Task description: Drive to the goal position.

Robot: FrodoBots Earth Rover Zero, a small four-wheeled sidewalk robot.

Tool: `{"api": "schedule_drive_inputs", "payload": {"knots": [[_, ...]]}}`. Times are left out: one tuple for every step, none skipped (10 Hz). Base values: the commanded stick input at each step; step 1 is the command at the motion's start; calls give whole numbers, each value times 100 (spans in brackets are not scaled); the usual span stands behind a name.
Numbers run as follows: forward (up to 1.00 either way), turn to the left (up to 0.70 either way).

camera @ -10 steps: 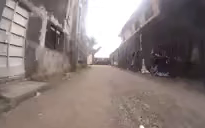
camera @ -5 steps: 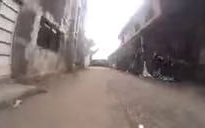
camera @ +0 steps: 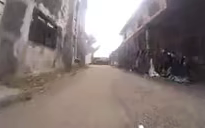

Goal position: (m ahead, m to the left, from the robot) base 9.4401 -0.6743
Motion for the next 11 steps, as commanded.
{"api": "schedule_drive_inputs", "payload": {"knots": [[100,0],[100,0],[100,0],[100,0],[100,0],[100,0],[100,0],[100,0],[100,0],[100,0],[100,0]]}}
